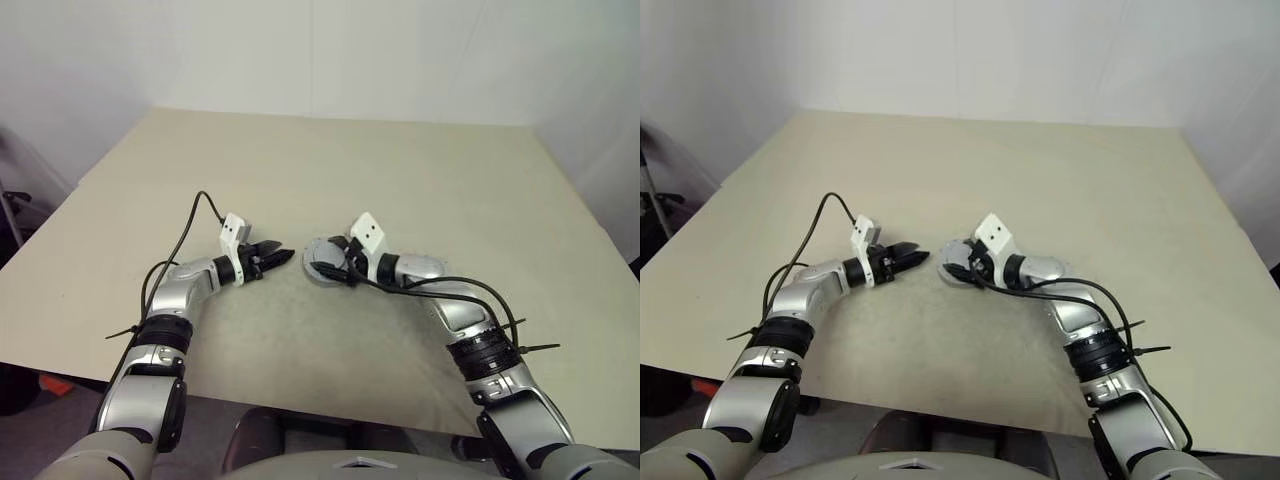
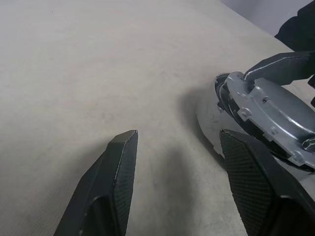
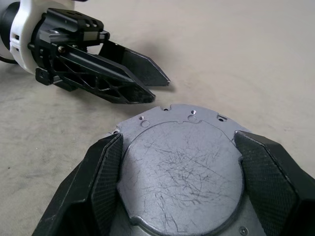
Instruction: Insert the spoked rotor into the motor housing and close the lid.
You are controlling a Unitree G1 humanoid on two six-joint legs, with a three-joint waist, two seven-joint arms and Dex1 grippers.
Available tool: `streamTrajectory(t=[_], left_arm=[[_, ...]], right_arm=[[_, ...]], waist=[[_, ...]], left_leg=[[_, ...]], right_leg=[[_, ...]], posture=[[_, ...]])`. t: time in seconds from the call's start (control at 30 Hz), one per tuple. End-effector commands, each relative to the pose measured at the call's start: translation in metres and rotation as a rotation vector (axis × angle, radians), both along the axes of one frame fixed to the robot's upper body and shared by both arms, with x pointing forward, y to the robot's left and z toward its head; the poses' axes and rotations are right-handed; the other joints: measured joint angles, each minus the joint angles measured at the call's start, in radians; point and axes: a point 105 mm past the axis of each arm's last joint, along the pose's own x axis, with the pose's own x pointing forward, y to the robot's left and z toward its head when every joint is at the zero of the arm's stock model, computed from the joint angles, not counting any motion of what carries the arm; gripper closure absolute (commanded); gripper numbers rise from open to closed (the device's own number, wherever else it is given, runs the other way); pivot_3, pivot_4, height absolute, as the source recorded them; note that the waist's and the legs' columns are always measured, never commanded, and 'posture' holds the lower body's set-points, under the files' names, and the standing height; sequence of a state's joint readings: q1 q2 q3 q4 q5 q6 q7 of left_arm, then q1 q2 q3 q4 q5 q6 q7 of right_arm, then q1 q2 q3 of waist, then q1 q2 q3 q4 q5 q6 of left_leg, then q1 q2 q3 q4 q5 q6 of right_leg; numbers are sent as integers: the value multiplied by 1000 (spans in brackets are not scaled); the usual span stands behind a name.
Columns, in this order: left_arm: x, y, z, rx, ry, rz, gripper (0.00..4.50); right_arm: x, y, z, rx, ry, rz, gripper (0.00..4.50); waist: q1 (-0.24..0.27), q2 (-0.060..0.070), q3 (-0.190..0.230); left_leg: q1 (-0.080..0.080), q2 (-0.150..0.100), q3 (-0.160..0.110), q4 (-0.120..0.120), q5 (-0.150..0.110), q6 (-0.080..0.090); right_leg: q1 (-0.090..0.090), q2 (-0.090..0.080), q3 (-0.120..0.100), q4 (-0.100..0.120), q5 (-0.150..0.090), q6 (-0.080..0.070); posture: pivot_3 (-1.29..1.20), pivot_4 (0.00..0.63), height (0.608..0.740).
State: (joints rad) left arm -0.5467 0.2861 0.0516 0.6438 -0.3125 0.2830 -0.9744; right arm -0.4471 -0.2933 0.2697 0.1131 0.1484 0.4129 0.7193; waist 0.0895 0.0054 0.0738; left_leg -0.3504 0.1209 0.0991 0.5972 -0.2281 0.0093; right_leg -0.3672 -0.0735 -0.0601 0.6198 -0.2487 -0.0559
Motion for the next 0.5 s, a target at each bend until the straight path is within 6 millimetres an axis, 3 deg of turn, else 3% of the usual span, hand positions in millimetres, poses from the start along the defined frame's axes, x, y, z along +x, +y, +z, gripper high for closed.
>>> streamTrajectory(t=[0.03,0.2,0.5], left_arm=[[3,2,12,-2,-50,-3,1718],[1,1,11,0,-47,-8,1718],[0,0,10,-2,-44,-4,1718]], right_arm=[[6,4,7,14,-30,-11,1354],[12,4,15,92,12,-44,1354],[14,2,-4,3,16,-61,1354]], waist=[[-4,0,0],[-13,0,0],[-18,0,0]], left_leg=[[0,0,0,0,0,0],[1,0,0,0,0,-1],[1,0,0,0,1,-1]], right_leg=[[0,0,0,0,0,0],[1,0,0,1,0,0],[2,0,0,1,0,0]], posture=[[0,0,740],[0,0,740],[0,0,740]])
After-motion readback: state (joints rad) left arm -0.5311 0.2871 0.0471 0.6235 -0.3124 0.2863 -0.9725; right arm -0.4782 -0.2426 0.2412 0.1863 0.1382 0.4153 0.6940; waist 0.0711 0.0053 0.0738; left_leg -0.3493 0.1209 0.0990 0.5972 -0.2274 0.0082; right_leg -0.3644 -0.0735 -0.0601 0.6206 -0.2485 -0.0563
